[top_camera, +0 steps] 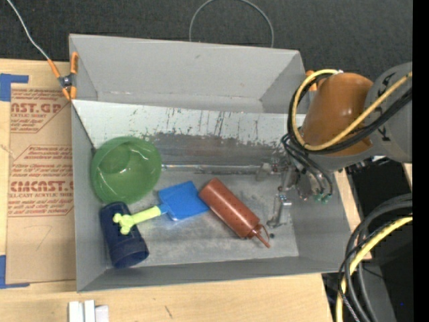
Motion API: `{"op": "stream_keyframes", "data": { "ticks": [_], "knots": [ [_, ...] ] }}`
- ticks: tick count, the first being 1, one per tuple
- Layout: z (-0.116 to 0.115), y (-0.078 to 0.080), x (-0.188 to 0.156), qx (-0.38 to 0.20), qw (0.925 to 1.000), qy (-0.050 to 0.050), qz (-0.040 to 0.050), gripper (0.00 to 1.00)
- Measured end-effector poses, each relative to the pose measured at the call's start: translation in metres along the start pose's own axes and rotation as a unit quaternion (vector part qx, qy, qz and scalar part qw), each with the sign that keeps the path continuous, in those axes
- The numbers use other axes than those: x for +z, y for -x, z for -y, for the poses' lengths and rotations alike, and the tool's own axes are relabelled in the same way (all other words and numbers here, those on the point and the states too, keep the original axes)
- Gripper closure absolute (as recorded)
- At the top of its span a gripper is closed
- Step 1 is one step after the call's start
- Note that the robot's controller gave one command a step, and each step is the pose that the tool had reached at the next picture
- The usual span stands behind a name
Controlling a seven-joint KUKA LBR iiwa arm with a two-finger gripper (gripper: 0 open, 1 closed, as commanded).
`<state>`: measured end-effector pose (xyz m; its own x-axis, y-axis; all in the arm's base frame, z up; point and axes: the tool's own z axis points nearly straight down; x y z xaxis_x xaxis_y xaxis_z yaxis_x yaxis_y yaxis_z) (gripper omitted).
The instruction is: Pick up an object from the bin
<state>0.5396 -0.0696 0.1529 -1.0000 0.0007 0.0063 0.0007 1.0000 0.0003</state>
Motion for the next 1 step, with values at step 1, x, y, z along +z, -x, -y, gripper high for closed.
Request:
{"op": "stream_keyframes", "data": {
  "ticks": [1],
  "knots": [
    [-0.0003,0.0017,-0.0046,-0.001,1.0,0.0,0.0038,0.0]
  ]
}}
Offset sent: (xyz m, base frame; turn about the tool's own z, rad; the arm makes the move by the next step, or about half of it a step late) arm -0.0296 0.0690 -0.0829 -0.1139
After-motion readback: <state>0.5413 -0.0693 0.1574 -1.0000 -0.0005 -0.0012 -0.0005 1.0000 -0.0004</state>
